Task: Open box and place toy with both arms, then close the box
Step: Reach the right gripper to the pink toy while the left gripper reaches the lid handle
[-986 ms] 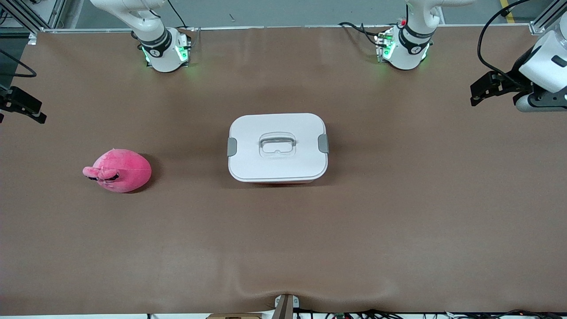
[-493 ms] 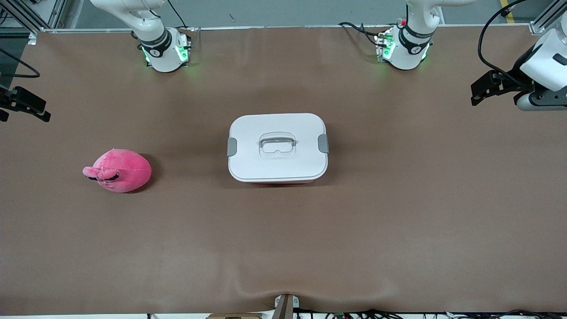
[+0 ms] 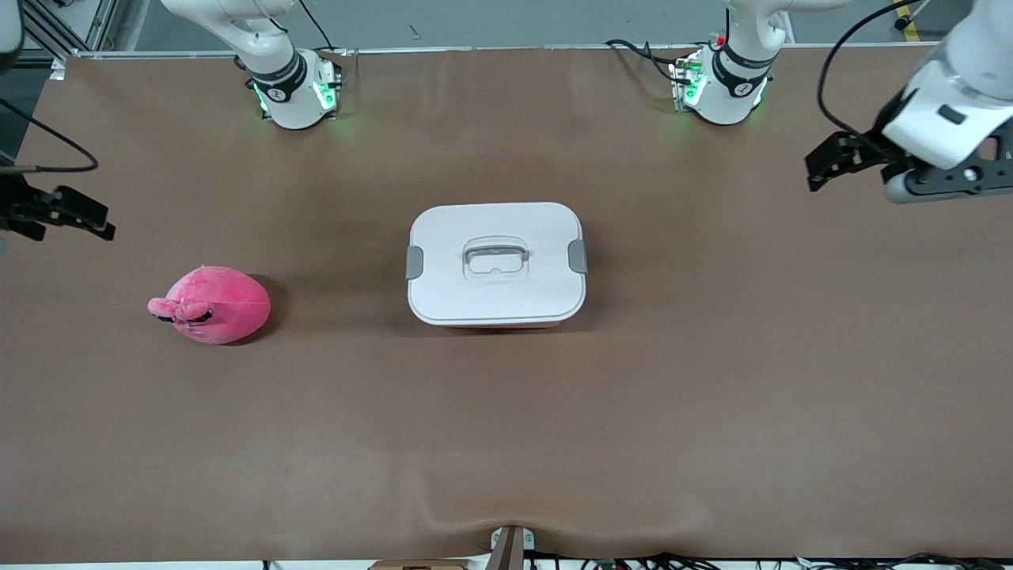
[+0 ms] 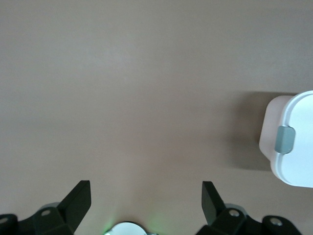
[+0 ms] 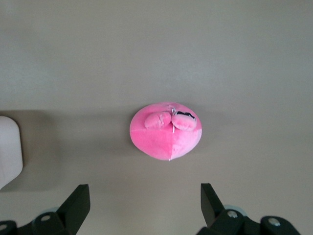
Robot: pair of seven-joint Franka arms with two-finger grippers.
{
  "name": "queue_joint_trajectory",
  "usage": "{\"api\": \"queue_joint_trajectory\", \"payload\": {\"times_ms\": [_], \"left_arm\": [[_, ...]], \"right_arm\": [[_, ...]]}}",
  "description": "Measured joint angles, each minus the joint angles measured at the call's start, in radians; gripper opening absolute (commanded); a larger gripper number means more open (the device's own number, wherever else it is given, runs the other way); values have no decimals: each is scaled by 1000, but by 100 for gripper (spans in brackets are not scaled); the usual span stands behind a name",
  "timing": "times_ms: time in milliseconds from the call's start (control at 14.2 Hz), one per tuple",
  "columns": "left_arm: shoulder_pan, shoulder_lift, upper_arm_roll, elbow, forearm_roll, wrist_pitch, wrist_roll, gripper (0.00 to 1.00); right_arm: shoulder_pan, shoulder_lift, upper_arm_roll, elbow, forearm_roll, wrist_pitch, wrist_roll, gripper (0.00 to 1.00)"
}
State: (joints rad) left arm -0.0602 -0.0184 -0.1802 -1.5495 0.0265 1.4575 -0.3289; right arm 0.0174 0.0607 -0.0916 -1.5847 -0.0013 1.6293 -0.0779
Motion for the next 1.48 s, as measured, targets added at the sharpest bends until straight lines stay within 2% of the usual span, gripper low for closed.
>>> {"api": "queue_joint_trajectory", "payload": {"times_ms": [282,634,986,1056,1127,1338,1479], "left_arm": [[-3,24,-99,-39,-2,9,-255,100],[-4,28,-243,-141,-26,125,-654,100],[-6,28,-380,-234,-27,307,-1085,100],[-7,29,-399,-246,-28,337,-1158,100],[-7,32,-418,-255,-29,362,-1220,100],[-8,61,-474,-269,-31,442,-1413,100],[-22,95,-495,-269,-31,502,-1542,100]], "right_arm": [[4,101,3,-18,1,124,-5,100],[4,200,4,-25,1,182,-87,100],[0,231,2,-151,1,336,-104,100],[-2,231,1,-174,1,346,-104,98],[-4,231,1,-193,1,353,-105,89],[-7,231,0,-232,1,357,-107,86],[-7,231,0,-251,5,357,-107,72]]}}
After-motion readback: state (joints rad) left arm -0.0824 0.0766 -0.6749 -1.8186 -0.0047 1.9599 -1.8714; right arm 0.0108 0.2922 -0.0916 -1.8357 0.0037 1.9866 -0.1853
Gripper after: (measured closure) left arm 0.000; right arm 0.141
